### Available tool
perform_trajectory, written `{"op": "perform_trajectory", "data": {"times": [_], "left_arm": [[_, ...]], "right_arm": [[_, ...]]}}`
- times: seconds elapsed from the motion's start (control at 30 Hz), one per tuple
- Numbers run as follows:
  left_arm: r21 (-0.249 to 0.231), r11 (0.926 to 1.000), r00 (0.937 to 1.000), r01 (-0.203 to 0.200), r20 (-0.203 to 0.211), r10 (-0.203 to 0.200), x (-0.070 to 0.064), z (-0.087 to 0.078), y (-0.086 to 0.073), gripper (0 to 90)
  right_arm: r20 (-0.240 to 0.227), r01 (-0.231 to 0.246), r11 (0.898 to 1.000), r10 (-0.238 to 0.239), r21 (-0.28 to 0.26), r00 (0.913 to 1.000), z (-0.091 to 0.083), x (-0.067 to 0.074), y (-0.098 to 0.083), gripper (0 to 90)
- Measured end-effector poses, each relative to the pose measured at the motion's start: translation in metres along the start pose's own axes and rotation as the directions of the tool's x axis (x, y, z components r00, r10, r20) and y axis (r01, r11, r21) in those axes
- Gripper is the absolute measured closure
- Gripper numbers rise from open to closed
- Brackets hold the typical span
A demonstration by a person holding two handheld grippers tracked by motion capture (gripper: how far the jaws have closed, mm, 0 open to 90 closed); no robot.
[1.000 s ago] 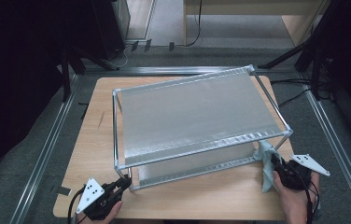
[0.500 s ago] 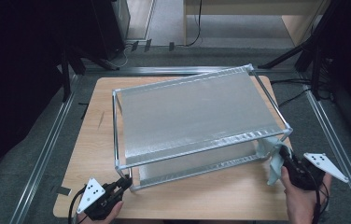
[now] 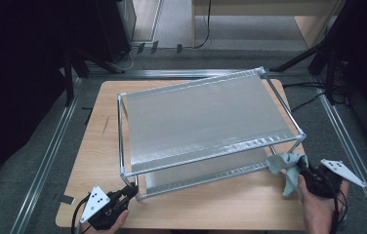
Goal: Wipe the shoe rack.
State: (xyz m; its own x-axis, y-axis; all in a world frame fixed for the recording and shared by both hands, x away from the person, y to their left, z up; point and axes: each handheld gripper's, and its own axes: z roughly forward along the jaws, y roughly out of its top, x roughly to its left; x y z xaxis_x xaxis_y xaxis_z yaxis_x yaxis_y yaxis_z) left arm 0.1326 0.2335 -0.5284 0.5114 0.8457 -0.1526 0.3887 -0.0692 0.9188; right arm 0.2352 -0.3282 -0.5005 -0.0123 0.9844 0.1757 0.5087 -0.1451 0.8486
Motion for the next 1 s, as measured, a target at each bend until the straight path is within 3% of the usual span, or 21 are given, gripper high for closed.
{"op": "perform_trajectory", "data": {"times": [0.1,0.2,0.37,0.53,0.67,0.77,0.93,1.0], "left_arm": [[0.0,1.0,1.0,0.0,0.0,0.0,0.0,0.0,0.0,79.5],[-0.002,1.0,1.0,-0.001,0.002,0.001,0.0,0.0,0.0,79.5],[0.003,0.9998,0.9998,-0.021,0.004,0.021,0.0,0.0,0.0,80.0],[0.004,0.9997,0.9997,-0.023,0.005,0.023,0.0,0.0,0.0,80.1],[0.004,0.9997,0.9997,-0.023,0.005,0.023,0.0,0.0,0.0,80.2],[0.004,0.9997,0.9997,-0.025,0.006,0.025,0.0,0.0,0.0,80.2],[0.005,0.9997,0.9996,-0.026,0.008,0.026,0.0,0.0,0.0,80.2],[0.005,0.9996,0.9996,-0.026,0.009,0.026,0.0,0.0,0.0,80.2]], "right_arm": [[0.006,-0.009,0.997,0.009,0.073,0.9999,0.018,-0.002,-0.01,82.5],[0.008,-0.011,0.997,0.01,0.07,0.9999,0.024,0.001,-0.01,82.5],[0.004,-0.011,0.998,0.012,-0.054,0.9999,0.006,0.01,0.006,82.3],[-0.027,0.003,0.981,-0.009,-0.193,0.9996,-0.023,0.027,0.029,82.2],[-0.062,0.023,0.965,-0.041,-0.261,0.9973,-0.037,0.039,0.041,81.7],[-0.057,0.023,0.971,-0.037,-0.239,0.9977,-0.031,0.039,0.038,81.6],[-0.033,-0.01,0.995,0.006,-0.104,0.9994,-0.001,0.024,0.016,81.5],[-0.034,-0.04,0.997,0.038,-0.059,0.9987,0.008,0.019,0.01,81.6]]}}
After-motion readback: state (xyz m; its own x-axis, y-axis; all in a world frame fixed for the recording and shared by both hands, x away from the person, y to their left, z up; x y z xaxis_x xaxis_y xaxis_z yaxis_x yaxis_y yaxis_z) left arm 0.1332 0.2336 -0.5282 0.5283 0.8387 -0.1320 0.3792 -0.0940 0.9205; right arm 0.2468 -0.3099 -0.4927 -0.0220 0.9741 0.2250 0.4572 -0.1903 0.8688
